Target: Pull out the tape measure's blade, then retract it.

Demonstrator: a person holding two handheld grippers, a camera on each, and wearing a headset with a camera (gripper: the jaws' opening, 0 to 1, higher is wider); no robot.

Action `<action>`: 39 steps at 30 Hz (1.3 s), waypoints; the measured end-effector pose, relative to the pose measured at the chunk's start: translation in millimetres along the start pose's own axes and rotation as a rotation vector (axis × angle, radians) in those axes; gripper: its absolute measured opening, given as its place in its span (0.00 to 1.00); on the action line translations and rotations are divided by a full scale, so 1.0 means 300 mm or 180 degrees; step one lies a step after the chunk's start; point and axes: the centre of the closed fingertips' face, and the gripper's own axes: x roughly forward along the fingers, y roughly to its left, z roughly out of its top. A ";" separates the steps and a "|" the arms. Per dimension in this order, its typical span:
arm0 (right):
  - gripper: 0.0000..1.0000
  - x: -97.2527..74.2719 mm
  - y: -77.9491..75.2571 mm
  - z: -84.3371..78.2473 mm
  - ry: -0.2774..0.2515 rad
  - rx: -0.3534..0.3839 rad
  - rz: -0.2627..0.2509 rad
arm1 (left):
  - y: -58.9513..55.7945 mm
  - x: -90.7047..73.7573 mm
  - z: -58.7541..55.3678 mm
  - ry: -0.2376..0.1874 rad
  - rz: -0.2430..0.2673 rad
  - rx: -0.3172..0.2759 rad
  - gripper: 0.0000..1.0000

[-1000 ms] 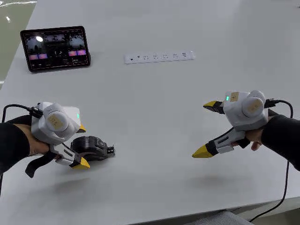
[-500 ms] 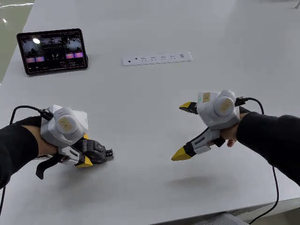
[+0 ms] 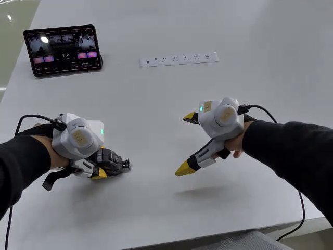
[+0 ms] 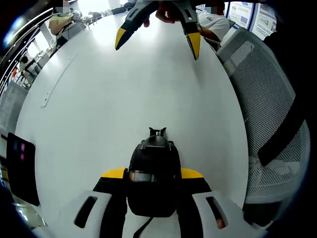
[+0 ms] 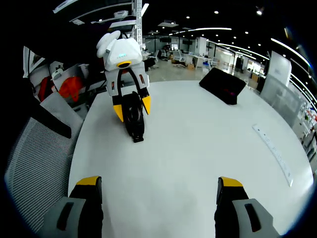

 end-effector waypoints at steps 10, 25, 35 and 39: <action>0.87 0.073 0.024 0.037 -0.0036 -0.0087 0.0059 | -0.003 0.002 0.005 -0.0035 -0.0036 -0.0005 0.33; 0.69 0.199 0.078 0.091 0.0000 -0.0300 0.0251 | -0.001 0.000 0.004 -0.0077 -0.0044 -0.0037 0.33; 0.58 0.264 0.111 0.111 -0.0018 -0.0306 0.0323 | -0.001 0.003 0.005 -0.0087 -0.0061 -0.0051 0.33; 0.50 0.293 0.117 0.125 -0.0014 -0.0324 0.0330 | -0.001 0.003 0.007 -0.0088 -0.0059 -0.0053 0.33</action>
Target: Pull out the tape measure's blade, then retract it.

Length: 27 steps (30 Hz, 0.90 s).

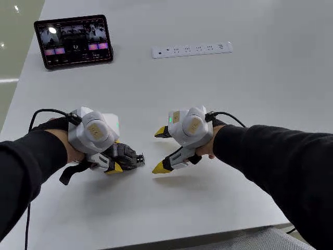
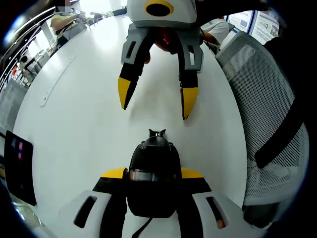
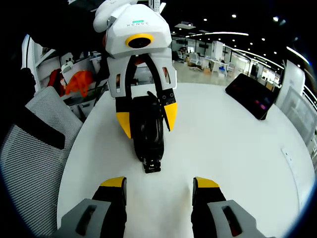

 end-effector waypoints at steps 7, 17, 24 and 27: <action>0.40 0.051 0.014 0.028 0.0083 -0.0195 0.0125 | 0.003 0.003 -0.002 0.0002 0.0027 -0.0008 0.33; 0.29 0.079 0.016 0.043 0.0123 -0.0253 0.0179 | 0.003 0.003 -0.001 -0.0037 0.0006 -0.0026 0.34; 0.21 0.100 0.026 0.038 0.0153 -0.0286 0.0213 | 0.002 0.003 0.000 -0.0063 0.0000 -0.0036 0.34; 0.17 0.110 0.033 0.040 0.0172 -0.0288 0.0227 | 0.003 0.003 -0.002 -0.0070 0.0005 -0.0038 0.34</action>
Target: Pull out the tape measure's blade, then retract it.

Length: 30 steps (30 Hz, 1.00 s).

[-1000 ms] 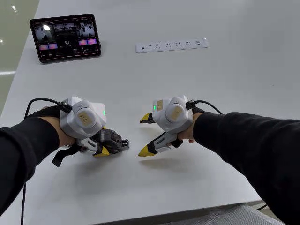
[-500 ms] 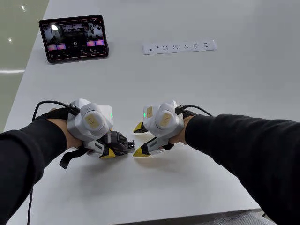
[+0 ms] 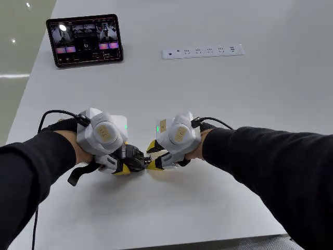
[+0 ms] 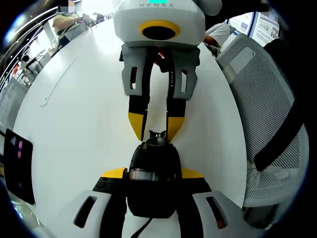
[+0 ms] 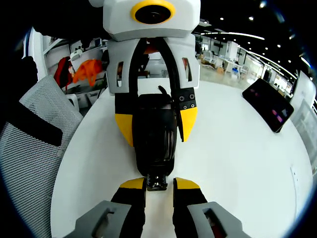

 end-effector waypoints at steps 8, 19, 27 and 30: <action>0.12 0.015 0.004 -0.004 0.0071 0.0033 0.0027 | 0.006 0.005 -0.004 -0.0021 0.0001 0.0001 0.34; 0.09 0.013 0.005 -0.006 0.0112 0.0002 0.0081 | 0.005 0.003 -0.002 -0.0010 0.0010 0.0007 0.34; 0.09 0.010 0.000 -0.002 0.0041 0.0141 0.0049 | 0.004 -0.001 -0.001 -0.0007 0.0045 -0.0008 0.33; 0.09 0.012 -0.001 -0.001 0.0085 0.0047 0.0025 | 0.008 -0.002 -0.005 -0.0012 0.0054 -0.0022 0.33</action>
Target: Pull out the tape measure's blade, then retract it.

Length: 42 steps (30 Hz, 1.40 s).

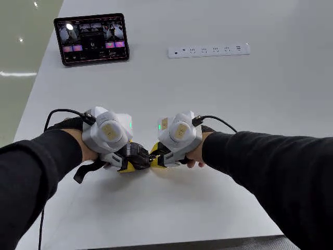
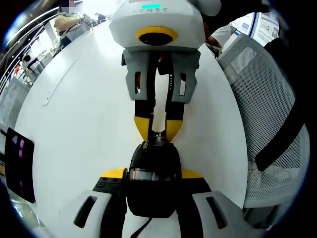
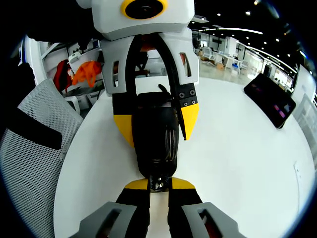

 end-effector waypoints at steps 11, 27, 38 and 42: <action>0.08 -0.008 0.000 -0.008 -0.0007 0.0108 0.0029 | -0.004 -0.003 -0.001 0.0006 0.0000 0.0026 0.33; 0.08 -0.022 -0.003 -0.026 0.0012 0.0117 -0.0005 | -0.007 -0.003 0.003 -0.0004 0.0005 0.0006 0.33; 0.09 -0.037 0.000 -0.044 0.0036 0.0180 -0.0004 | -0.006 -0.002 0.003 -0.0010 -0.0012 0.0027 0.33; 0.09 -0.041 0.000 -0.049 0.0053 0.0179 -0.0013 | -0.004 -0.002 0.002 -0.0022 -0.0002 0.0028 0.33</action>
